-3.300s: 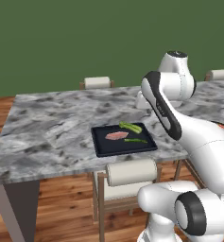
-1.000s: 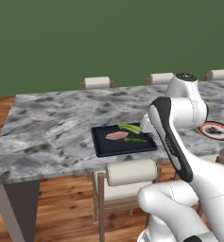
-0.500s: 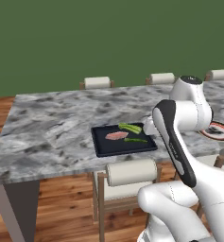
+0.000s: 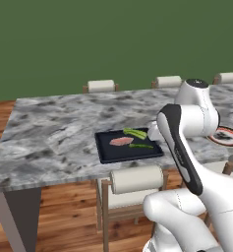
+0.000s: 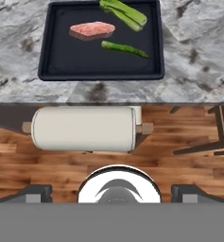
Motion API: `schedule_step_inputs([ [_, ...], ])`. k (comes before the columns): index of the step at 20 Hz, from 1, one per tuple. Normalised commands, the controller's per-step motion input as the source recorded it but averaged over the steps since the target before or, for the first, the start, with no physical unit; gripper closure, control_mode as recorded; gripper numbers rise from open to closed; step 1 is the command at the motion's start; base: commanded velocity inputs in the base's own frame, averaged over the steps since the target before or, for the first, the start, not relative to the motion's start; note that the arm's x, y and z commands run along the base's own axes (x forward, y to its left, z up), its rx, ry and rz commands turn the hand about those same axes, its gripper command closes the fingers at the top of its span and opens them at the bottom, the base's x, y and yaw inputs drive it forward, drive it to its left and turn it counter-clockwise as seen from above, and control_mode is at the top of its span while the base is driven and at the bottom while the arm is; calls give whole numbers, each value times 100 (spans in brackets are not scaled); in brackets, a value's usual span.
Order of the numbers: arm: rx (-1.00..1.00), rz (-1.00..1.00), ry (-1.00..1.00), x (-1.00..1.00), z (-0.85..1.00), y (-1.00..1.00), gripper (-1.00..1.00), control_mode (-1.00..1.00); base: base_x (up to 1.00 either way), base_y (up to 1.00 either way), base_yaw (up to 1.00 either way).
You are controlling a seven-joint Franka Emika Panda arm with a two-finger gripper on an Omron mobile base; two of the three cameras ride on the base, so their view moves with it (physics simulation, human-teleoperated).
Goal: Create a steak meal by picking up the steak and asparagus from the tray and placing them on the plate. Leave the celery on the tray.
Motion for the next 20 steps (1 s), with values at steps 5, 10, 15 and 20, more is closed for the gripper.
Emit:
schedule_step_inputs([
  [5,0,0,0,5,0,7,-100,-100,0,0,0],
  [10,0,0,0,0,0,4,-100,-100,0,0,0],
  [15,0,0,0,0,0,0,-100,100,-10,0,0],
  [20,0,0,0,0,0,0,-100,100,-38,-17,0],
])
